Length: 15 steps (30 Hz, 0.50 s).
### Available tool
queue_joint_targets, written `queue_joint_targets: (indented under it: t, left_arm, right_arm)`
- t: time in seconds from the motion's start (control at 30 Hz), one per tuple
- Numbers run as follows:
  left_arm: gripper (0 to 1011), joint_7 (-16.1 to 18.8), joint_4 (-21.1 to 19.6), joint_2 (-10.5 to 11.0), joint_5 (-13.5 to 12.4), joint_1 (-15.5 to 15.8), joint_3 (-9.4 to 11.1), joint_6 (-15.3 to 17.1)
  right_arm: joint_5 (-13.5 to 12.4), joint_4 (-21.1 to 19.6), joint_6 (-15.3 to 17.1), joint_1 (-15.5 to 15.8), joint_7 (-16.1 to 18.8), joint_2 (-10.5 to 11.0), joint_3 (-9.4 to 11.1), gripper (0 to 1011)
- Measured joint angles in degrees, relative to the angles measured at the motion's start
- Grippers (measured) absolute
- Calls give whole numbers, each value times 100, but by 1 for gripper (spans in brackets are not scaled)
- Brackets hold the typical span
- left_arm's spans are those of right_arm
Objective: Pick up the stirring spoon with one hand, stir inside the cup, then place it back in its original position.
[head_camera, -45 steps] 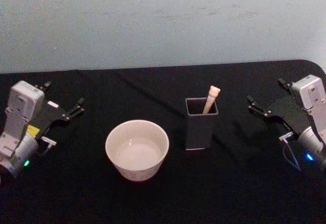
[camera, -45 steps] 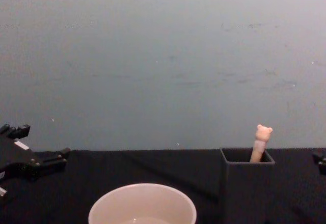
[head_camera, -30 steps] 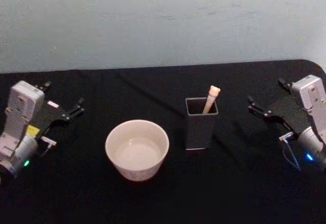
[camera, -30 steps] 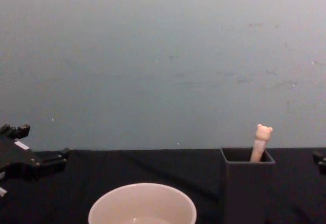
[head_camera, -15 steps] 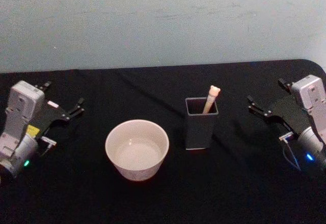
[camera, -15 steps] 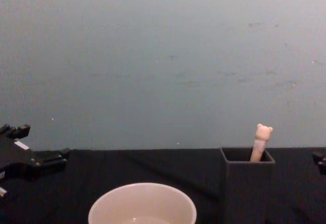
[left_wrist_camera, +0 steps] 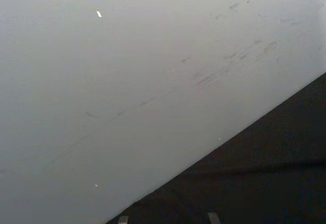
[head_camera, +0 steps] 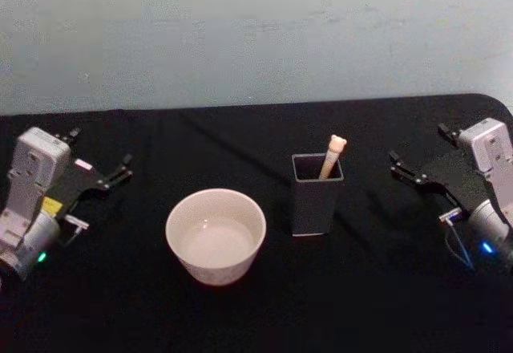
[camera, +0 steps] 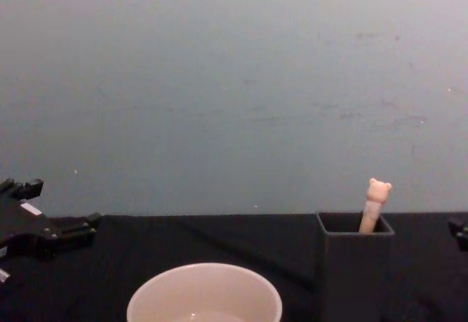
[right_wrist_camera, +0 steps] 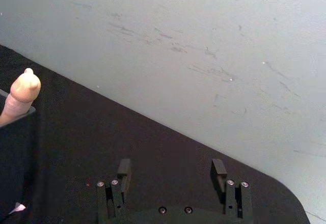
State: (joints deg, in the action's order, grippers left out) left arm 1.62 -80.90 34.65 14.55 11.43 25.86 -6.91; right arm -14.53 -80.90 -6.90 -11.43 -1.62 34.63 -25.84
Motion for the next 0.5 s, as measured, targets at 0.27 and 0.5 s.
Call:
queue_joint_targets:
  t: [0.27, 0.5]
  left_arm:
    - [1001, 0, 0, 0, 0, 0, 0, 0]
    - [1001, 0, 0, 0, 0, 0, 0, 0]
  right_arm:
    - [-111, -129, 180, 44, 127, -53, 194, 1002]
    - [-765, -573, 489, 295, 802, 113, 482, 1002]
